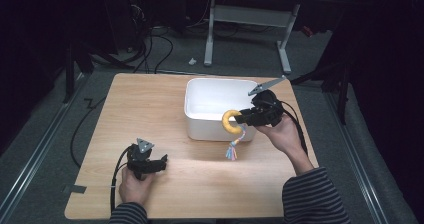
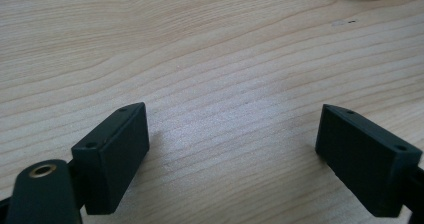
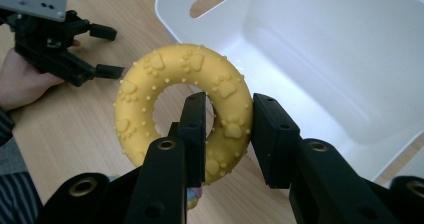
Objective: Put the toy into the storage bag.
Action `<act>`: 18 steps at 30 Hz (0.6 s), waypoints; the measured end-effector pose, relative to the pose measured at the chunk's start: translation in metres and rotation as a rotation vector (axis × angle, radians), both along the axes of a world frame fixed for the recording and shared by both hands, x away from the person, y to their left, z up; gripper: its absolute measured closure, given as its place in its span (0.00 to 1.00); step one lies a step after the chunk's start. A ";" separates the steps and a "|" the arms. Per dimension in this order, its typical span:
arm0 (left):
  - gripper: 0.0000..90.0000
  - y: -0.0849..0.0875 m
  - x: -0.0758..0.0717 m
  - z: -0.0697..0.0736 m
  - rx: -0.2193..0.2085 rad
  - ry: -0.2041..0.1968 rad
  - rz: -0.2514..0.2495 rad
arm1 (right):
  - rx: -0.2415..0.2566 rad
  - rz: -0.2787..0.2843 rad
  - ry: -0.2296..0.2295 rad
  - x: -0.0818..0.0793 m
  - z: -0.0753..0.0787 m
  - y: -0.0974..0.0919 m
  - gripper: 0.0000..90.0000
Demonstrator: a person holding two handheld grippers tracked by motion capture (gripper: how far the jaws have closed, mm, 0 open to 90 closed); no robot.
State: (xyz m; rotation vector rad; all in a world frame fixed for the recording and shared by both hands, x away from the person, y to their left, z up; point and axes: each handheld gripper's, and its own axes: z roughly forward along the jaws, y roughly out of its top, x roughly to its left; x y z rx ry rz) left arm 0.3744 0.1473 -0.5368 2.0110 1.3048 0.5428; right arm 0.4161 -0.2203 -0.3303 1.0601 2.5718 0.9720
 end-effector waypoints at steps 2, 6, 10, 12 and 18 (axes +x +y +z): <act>0.16 0.000 0.000 0.000 -0.001 -0.001 0.003 | 0.000 -0.006 0.006 0.004 0.001 0.001 0.76; 0.16 0.000 -0.001 0.000 -0.001 -0.002 0.005 | 0.009 -0.018 0.014 0.012 0.007 0.004 0.76; 0.16 0.000 -0.001 0.000 -0.001 -0.002 0.005 | 0.015 -0.028 0.012 0.020 0.014 0.007 0.76; 0.16 0.000 -0.001 0.000 -0.001 -0.002 0.005 | 0.018 -0.035 0.014 0.023 0.017 0.007 0.76; 0.16 0.000 -0.001 0.000 -0.001 -0.002 0.005 | 0.035 -0.061 0.014 0.034 0.024 0.005 0.76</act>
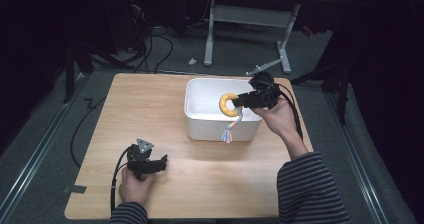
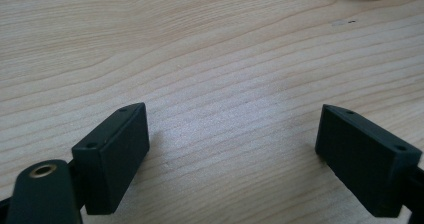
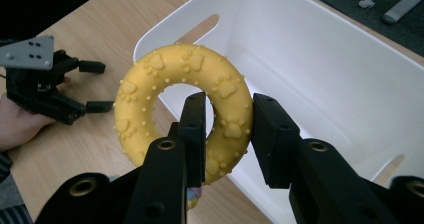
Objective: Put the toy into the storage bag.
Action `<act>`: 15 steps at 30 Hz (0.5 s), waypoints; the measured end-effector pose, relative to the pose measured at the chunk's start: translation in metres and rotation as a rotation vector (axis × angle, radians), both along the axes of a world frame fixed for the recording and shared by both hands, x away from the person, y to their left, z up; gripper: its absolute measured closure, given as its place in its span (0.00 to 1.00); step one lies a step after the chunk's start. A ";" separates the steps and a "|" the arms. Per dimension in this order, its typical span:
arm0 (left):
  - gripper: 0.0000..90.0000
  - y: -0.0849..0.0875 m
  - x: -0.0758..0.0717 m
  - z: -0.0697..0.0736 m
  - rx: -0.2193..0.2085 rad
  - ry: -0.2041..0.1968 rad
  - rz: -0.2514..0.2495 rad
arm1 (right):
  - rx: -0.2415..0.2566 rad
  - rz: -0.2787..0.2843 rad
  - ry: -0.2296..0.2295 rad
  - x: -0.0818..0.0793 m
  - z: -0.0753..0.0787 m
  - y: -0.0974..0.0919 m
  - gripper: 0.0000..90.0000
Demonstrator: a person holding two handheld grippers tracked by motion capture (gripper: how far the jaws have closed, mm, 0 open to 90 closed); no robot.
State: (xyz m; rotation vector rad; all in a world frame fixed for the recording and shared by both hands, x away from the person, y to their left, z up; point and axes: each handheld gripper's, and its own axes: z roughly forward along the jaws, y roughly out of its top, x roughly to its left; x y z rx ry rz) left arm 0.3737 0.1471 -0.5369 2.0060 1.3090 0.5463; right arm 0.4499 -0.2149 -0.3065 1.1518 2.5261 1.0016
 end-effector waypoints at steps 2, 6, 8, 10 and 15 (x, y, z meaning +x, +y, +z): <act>0.16 0.000 0.000 0.000 0.000 0.000 0.000 | 0.020 -0.009 0.002 0.004 0.002 -0.002 0.76; 0.16 0.000 0.000 0.000 0.000 0.001 -0.003 | 0.031 -0.033 0.004 0.013 0.003 -0.004 0.76; 0.16 0.000 0.000 0.000 0.000 0.001 -0.003 | 0.034 -0.049 0.005 0.018 0.003 -0.005 0.76; 0.16 0.000 0.000 0.000 0.000 0.001 -0.003 | 0.032 -0.063 0.004 0.022 0.003 -0.005 0.76; 0.16 0.000 0.000 0.000 0.000 0.001 -0.004 | 0.041 -0.104 -0.012 0.028 0.004 -0.005 0.76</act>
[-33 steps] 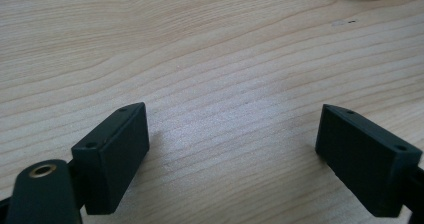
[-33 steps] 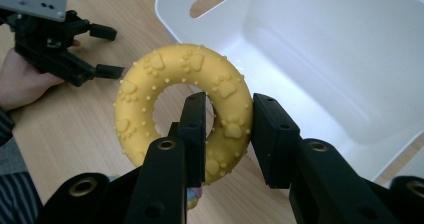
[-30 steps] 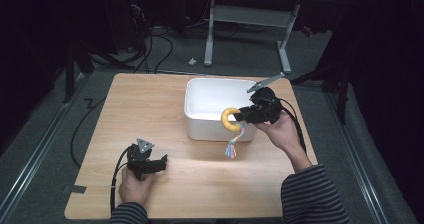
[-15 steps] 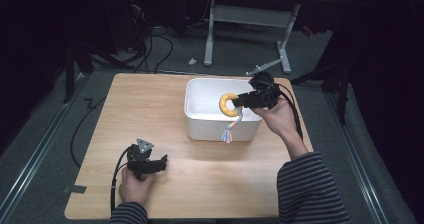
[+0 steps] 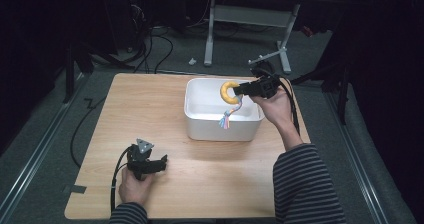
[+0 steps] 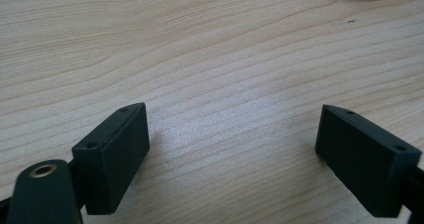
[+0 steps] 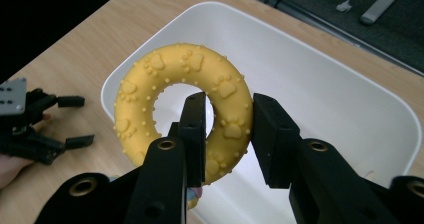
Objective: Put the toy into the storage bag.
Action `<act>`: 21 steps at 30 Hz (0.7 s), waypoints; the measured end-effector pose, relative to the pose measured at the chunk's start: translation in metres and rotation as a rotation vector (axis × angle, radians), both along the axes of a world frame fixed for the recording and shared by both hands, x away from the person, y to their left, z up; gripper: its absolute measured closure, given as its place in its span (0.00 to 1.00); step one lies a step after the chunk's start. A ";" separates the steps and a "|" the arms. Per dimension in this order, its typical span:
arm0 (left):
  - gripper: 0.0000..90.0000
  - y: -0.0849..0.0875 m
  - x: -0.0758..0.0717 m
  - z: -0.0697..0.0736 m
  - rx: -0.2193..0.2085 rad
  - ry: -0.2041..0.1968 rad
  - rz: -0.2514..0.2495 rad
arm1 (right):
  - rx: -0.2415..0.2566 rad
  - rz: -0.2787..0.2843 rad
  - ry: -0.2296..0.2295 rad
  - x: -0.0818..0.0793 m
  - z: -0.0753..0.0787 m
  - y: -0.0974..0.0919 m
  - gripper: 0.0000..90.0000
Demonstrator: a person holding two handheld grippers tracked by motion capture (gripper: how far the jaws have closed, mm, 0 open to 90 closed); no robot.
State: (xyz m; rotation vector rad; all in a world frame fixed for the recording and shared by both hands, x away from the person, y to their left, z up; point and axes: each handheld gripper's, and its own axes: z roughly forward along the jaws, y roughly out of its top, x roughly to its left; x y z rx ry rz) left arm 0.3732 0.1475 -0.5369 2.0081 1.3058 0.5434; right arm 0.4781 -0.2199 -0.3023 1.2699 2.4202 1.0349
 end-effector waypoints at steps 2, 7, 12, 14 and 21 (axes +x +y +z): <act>0.16 0.000 0.000 0.000 0.001 0.002 -0.002 | 0.011 -0.023 -0.020 0.002 0.000 -0.001 0.76; 0.16 0.000 0.000 0.000 0.001 0.000 -0.001 | 0.027 -0.078 -0.037 0.010 -0.005 -0.004 0.76; 0.16 0.000 -0.001 0.000 0.000 -0.001 -0.002 | 0.026 -0.120 -0.034 0.014 -0.011 -0.006 0.76; 0.16 0.000 -0.001 0.000 0.000 -0.001 -0.002 | 0.022 -0.137 -0.035 0.015 -0.013 -0.007 0.76; 0.16 0.000 -0.001 0.000 0.001 -0.001 -0.002 | -0.039 -0.166 -0.040 0.020 -0.021 -0.002 0.76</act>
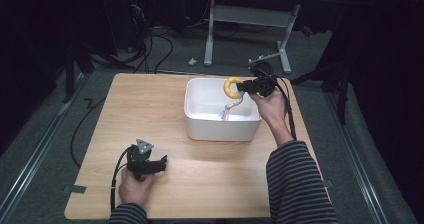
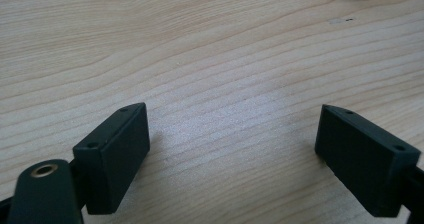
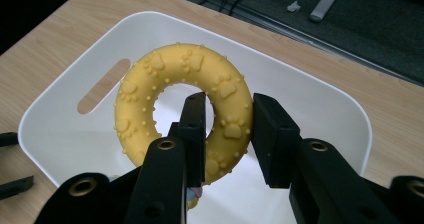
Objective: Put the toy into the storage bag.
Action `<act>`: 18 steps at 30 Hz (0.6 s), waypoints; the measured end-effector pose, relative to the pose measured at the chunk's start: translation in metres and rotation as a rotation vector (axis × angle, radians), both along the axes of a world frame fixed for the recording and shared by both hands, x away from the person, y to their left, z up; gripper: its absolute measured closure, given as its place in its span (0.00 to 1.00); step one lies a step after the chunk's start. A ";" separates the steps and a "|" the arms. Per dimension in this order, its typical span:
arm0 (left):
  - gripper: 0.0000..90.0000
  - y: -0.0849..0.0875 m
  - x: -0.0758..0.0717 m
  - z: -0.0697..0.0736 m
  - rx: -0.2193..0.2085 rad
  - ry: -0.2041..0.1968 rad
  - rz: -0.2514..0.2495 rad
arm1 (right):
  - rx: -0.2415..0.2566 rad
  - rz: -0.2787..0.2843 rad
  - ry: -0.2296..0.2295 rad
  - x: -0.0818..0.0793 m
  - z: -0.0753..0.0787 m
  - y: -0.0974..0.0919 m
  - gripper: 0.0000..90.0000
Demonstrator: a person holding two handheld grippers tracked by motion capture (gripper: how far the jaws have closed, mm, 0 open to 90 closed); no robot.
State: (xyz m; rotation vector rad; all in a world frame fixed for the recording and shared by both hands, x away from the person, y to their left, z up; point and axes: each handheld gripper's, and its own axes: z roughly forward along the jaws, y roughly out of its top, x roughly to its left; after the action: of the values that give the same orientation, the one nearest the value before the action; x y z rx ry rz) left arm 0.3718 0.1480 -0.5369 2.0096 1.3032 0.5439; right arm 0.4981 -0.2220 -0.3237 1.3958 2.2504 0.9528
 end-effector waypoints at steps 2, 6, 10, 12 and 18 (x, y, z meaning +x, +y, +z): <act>0.16 0.000 0.000 0.000 0.000 0.000 0.000 | -0.006 -0.006 -0.003 0.002 -0.003 0.001 0.76; 0.16 0.000 0.000 0.000 0.000 0.001 -0.001 | -0.030 -0.031 0.008 0.007 -0.012 0.004 0.76; 0.16 0.000 0.000 0.000 -0.001 0.000 0.000 | -0.041 -0.025 0.022 0.009 -0.020 0.004 0.76; 0.16 0.000 0.000 0.000 -0.001 0.000 -0.001 | -0.043 -0.021 0.031 0.009 -0.023 0.004 0.76; 0.16 0.000 0.001 0.000 0.000 0.000 -0.001 | -0.055 -0.007 0.064 0.010 -0.031 0.003 0.76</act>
State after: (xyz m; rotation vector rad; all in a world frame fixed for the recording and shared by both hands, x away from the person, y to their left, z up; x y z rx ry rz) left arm 0.3726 0.1479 -0.5369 2.0104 1.3018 0.5433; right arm 0.5077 -0.2192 -0.3549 1.4287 2.2986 0.8491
